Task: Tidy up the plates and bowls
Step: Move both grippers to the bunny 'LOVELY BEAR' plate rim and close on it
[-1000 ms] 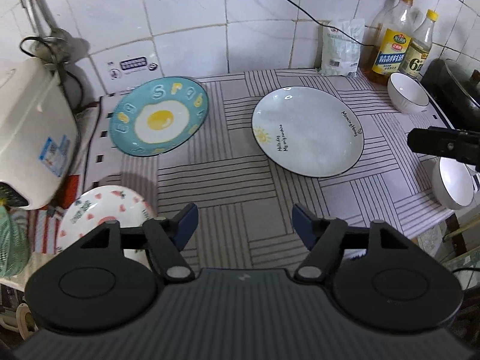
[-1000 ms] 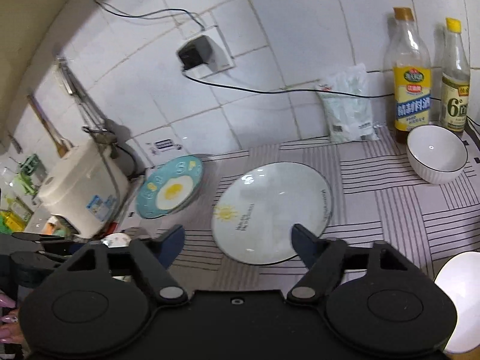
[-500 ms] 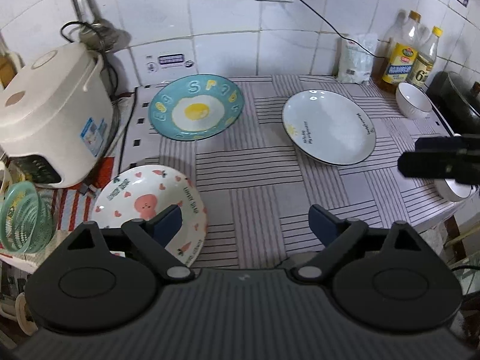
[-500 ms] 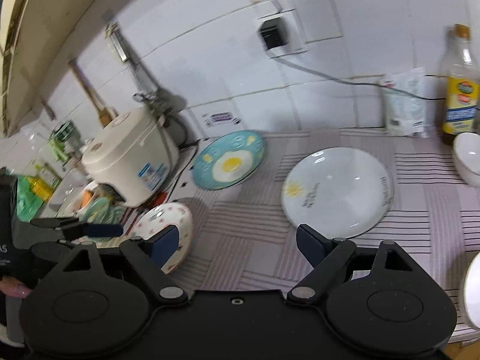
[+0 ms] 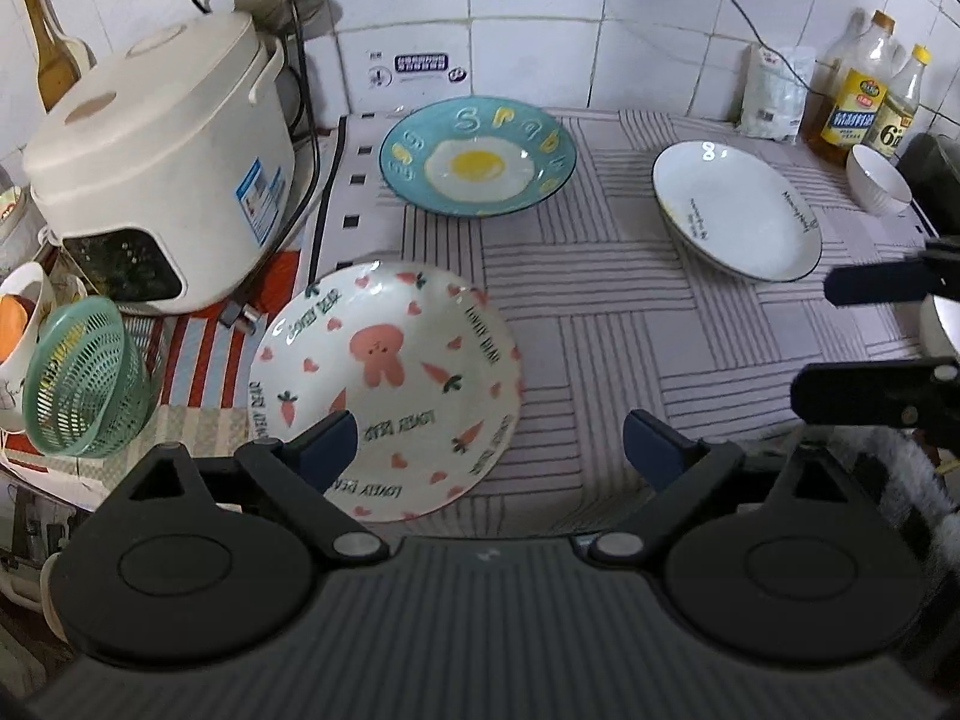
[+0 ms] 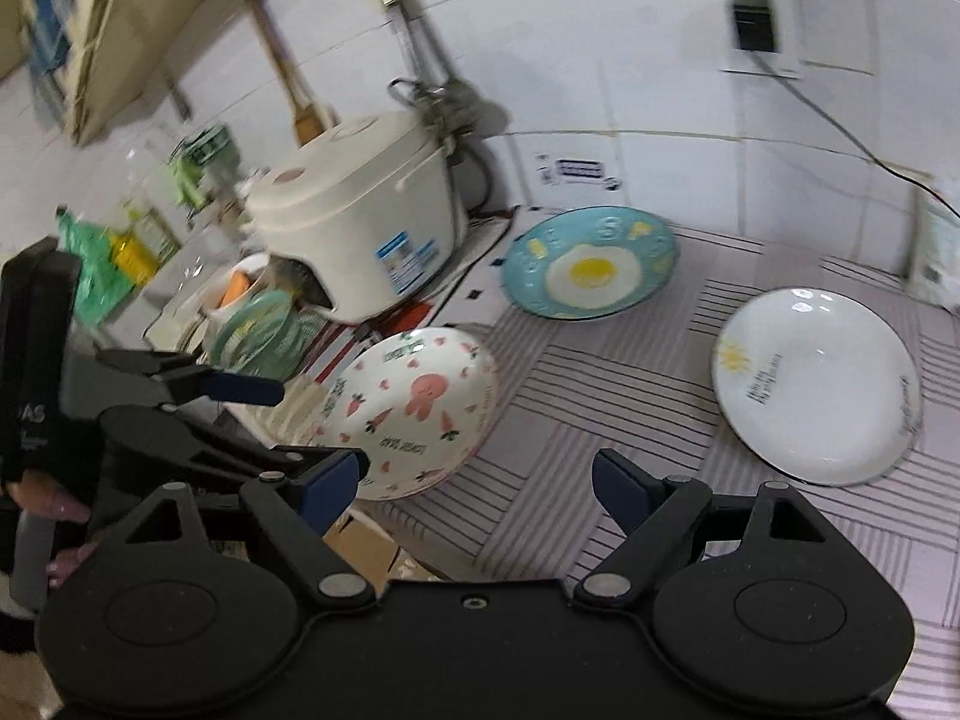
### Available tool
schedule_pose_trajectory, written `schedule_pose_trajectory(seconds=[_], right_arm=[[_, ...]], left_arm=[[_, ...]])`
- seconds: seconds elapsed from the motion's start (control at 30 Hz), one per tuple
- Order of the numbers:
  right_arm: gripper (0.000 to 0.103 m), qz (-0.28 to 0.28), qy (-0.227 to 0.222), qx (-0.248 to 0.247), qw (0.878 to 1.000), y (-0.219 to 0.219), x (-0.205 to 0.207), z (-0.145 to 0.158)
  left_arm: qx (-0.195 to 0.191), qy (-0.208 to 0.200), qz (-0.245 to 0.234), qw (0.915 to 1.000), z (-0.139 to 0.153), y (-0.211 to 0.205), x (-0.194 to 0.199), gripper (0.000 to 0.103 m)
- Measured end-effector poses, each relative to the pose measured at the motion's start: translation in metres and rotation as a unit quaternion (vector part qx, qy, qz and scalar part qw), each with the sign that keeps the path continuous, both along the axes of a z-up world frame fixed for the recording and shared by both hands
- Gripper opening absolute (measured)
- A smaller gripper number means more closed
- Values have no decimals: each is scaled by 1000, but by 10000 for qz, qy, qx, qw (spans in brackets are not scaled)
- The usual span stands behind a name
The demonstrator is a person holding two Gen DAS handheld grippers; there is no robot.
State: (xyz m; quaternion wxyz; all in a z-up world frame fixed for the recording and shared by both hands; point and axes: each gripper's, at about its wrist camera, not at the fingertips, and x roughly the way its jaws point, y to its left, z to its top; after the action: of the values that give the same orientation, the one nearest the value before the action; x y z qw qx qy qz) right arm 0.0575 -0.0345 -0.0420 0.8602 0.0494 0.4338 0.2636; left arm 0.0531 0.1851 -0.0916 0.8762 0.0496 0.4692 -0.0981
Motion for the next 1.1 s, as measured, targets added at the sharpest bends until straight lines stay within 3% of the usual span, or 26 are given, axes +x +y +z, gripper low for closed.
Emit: schedule_pose_trajectory(seconds=[0.3,0.43,0.9,1.03,1.1], right_arm=[[88,355,-342,-176,9986,36,21,-24],[88,372,-234,-277,9986,48,37,-44],[78,26,1403,155,9900,72,93,-109],[71,-122,1678,121,9857,76,102,-127],[61,-189,1873,170,9820,76,107,-135]], left_arm=[[132,171,-28,9998,-31,34,9,96],[139,306,15,9994,-47,48,15,96],[33,631,376,9973,-92,91,36,94],[-93,752,572,9955,-104,105,44,93],[-149,759,693,9946,-109,110,46,92]])
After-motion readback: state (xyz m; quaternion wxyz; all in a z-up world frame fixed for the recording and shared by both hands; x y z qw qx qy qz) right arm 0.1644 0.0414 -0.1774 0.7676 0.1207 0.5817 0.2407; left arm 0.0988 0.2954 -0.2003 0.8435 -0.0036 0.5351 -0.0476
